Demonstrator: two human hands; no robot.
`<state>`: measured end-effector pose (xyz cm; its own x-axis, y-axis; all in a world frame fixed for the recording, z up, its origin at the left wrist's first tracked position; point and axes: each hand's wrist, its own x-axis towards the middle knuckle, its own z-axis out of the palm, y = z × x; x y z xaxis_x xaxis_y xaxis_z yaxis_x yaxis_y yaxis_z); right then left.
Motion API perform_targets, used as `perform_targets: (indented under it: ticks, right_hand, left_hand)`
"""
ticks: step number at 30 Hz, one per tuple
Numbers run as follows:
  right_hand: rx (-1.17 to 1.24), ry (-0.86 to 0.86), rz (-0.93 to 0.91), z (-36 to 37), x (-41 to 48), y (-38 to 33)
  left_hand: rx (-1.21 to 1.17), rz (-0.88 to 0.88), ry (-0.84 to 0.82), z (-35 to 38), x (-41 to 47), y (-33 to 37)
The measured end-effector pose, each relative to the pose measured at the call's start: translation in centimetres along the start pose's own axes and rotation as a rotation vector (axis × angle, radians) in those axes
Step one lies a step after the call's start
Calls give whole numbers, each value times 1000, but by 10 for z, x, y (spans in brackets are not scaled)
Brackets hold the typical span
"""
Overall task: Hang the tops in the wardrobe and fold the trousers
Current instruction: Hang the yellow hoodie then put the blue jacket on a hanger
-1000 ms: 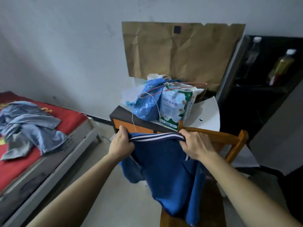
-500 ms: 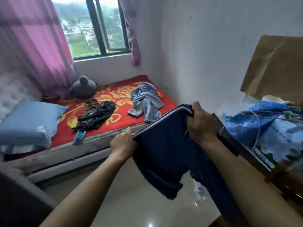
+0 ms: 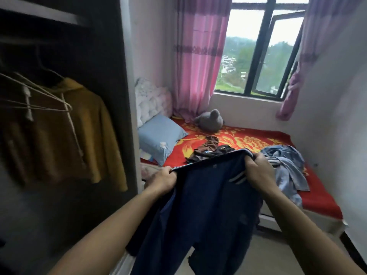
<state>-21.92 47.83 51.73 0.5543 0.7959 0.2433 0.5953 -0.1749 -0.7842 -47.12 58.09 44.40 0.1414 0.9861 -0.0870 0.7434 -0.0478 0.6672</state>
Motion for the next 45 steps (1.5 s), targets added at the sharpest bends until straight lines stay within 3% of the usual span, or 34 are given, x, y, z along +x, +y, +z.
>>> perform_targets:
  ticks: [8, 11, 14, 22, 24, 28, 33, 36, 38, 40, 43, 45]
  right_hand:
    - [319, -311, -191, 185, 26, -123]
    - [368, -451, -258, 247, 26, -167]
    - [385, -588, -306, 305, 22, -197]
    - [434, -852, -338, 425, 33, -265]
    - [494, -874, -328, 443, 42, -282]
    - [552, -1011, -387, 471, 62, -325]
    - [612, -1122, -642, 504, 57, -360]
    - [784, -1117, -588, 506, 50, -391]
    - [784, -1188, -530, 511, 47, -416]
    - [699, -1278, -589, 516, 46, -434]
    - [635, -1195, -802, 523, 44, -448]
    - [709, -1117, -801, 521, 44, -453]
  left_hand:
    - [-535, -54, 365, -136, 20, -101]
    - [-750, -158, 436, -174, 9, -127]
    - [-859, -239, 616, -204, 2, -154]
    - [-437, -410, 1119, -262, 14, -223]
    - [-197, -492, 1145, -273, 14, -232]
    - [212, -770, 974, -292, 6, -242]
    - [242, -842, 1130, -306, 7, -231]
    - [263, -828, 1180, -313, 9, -222]
    - [322, -836, 1119, -310, 13, -216]
    - [319, -830, 1085, -302, 16, -213]
    - [243, -780, 1130, -295, 14, -216]
    - [204, -757, 1160, -296, 11, -220]
